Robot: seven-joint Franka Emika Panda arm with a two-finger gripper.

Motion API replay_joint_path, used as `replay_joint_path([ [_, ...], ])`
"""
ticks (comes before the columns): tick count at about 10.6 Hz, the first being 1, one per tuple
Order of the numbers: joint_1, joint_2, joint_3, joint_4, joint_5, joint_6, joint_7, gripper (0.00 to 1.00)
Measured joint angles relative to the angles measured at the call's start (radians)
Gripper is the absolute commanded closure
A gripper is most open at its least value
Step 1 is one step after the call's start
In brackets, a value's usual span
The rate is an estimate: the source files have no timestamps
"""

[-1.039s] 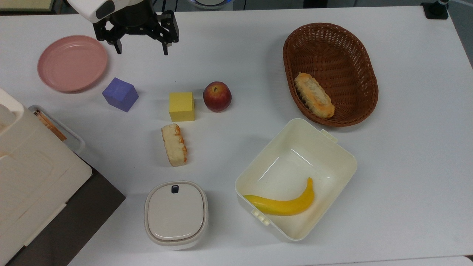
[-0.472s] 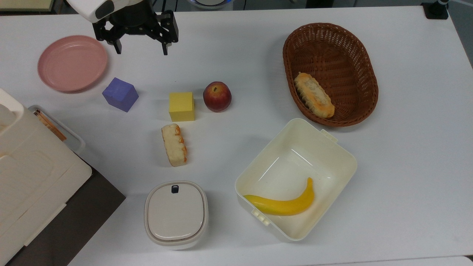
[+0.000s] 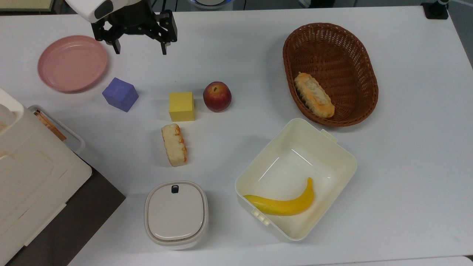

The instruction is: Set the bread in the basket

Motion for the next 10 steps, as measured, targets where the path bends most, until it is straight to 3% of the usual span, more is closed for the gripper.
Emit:
replay_joint_path([
  [10,-0.003,0.000,-0.002,0.000,0.000,0.000,-0.013,0.00],
])
